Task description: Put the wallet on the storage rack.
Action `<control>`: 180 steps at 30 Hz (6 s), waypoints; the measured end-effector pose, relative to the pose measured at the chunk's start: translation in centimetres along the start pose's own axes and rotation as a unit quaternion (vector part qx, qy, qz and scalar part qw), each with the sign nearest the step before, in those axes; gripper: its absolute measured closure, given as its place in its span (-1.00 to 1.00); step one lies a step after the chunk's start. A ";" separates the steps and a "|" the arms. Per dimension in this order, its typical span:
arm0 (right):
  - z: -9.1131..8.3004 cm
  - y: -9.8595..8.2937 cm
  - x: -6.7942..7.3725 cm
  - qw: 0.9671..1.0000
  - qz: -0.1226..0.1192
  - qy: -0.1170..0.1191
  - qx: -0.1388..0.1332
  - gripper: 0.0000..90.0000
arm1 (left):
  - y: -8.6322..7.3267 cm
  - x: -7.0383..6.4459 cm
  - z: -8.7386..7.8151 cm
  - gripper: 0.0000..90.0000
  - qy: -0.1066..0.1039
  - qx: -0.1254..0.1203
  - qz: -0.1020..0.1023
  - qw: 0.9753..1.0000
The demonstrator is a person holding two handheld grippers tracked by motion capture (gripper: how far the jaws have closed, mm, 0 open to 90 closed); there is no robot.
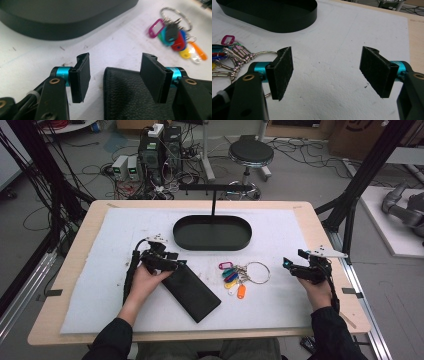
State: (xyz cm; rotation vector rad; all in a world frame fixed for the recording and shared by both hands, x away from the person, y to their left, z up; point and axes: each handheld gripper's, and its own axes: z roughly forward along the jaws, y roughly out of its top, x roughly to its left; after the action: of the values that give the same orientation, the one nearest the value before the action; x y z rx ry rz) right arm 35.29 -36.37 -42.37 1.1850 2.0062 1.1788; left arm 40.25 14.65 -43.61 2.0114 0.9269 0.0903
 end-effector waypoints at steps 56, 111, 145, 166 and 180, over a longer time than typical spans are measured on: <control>-0.5 2.0 5.4 0.995 -0.029 0.067 -0.061 -0.38 | -0.8 -4.0 -5.7 0.85 -0.066 -0.235 0.118 0.962; 5.7 1.0 17.8 0.899 -0.117 0.409 0.103 0.56 | -0.6 -6.2 -6.8 0.85 -0.120 -0.346 0.190 0.911; 1.6 4.3 12.4 0.894 -0.184 0.399 0.086 0.73 | -2.2 -4.6 -3.4 -0.22 -0.178 -0.101 0.196 0.959; 1.5 4.2 10.0 0.909 -0.121 0.397 0.030 0.38 | -3.0 -5.6 -2.5 0.64 -0.211 -0.081 0.254 0.940; 1.0 3.0 4.2 0.982 0.010 0.185 -0.024 -0.13 | -1.4 -5.9 -4.6 0.64 -0.170 -0.169 0.237 0.941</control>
State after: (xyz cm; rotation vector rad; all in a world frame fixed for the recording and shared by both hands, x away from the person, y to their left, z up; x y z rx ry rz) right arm 35.32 -31.58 -40.28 1.0219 2.2181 1.5412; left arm 33.37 14.58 -40.29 1.8084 0.1794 0.1500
